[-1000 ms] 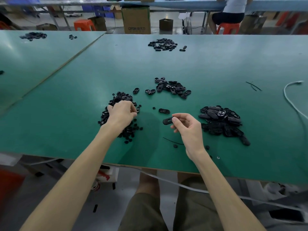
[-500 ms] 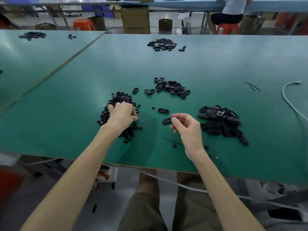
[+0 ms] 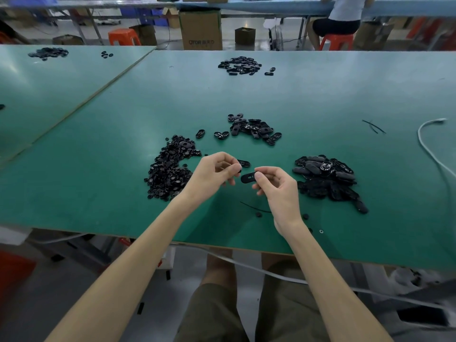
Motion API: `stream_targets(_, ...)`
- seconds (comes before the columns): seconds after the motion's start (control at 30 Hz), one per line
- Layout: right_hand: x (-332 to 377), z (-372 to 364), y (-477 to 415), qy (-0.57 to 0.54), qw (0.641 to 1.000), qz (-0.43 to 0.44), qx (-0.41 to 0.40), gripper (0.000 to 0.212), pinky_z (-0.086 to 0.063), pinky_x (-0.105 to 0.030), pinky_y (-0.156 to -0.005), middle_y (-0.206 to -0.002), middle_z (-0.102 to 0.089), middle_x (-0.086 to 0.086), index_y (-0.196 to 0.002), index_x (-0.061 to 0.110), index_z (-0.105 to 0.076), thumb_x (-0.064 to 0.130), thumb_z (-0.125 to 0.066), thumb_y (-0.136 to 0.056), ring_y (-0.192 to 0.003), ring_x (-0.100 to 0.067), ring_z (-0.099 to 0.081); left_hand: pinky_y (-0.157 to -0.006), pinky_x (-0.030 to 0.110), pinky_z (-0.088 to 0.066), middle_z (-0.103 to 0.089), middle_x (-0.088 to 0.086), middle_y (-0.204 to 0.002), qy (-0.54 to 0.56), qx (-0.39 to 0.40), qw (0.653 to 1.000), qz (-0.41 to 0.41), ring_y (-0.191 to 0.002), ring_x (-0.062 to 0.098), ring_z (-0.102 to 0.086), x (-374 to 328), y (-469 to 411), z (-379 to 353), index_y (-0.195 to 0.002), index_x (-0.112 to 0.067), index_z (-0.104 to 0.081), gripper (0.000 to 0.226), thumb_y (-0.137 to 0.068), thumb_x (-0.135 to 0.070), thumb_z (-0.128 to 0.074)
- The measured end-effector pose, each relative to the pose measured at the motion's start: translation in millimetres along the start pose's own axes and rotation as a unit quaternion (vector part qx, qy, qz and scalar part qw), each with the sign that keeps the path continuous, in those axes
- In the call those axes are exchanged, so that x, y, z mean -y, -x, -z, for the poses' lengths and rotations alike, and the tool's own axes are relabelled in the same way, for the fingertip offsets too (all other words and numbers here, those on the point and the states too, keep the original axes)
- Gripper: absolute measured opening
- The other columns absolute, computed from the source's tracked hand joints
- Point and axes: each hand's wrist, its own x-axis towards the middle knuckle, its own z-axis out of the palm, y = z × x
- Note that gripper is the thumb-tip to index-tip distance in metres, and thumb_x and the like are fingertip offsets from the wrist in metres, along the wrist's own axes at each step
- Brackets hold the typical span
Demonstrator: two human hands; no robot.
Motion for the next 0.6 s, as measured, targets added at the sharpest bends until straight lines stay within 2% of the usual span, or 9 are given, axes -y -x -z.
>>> stream_targets(0.23,0.9,0.7,-0.2,0.003,1.0,0.001,0.0,0.006,-0.055,-0.022,-0.064,-0.087,-0.077,0.002,-0.102,0.011,-0.074,0.008,-0.071,-0.098,-0.073,-0.011,-0.071,-0.066,0.026,-0.052,-0.075,-0.001,-0.075,0.061,-0.035,0.997,0.04,-0.062,0.009,-0.065,1.0,5.1,-5.9,-0.09,-0.01,-0.073,0.015,-0.1,-0.018,-0.067)
stream_targets(0.33,1.1,0.9,0.1,0.003,1.0,0.0,0.002,0.006,-0.054,-0.022,-0.064,-0.087,-0.077,0.002,-0.102,0.012,-0.074,0.008,-0.071,-0.098,-0.073,-0.011,-0.071,-0.065,0.02,-0.053,-0.076,0.001,-0.079,0.083,-0.03,0.995,0.047,-0.068,0.009,-0.07,-0.4,7.0,-7.0,-0.097,-0.003,-0.072,0.013,-0.098,-0.015,-0.068)
stream_targets(0.43,1.0,0.4,0.2,0.0,1.0,-0.001,0.003,0.007,-0.054,-0.023,-0.064,-0.089,-0.077,0.002,-0.101,0.012,-0.074,0.008,-0.071,-0.097,-0.073,-0.011,-0.071,-0.066,0.02,-0.054,-0.078,0.004,-0.086,0.096,-0.023,0.994,0.052,-0.077,0.014,-0.075,-1.1,7.6,-6.0,-0.105,0.002,-0.069,0.015,-0.096,-0.009,-0.071)
stream_targets(0.6,0.6,1.2,-0.3,0.001,1.0,-0.001,0.004,0.007,-0.054,-0.021,-0.064,-0.087,-0.077,0.003,-0.101,0.013,-0.074,0.008,-0.071,-0.097,-0.074,-0.011,-0.072,-0.069,0.024,-0.054,-0.079,0.003,-0.088,0.081,-0.019,0.995,0.054,-0.079,0.016,-0.076,-1.2,9.2,-5.3,-0.106,-0.002,-0.07,0.016,-0.093,-0.009,-0.075)
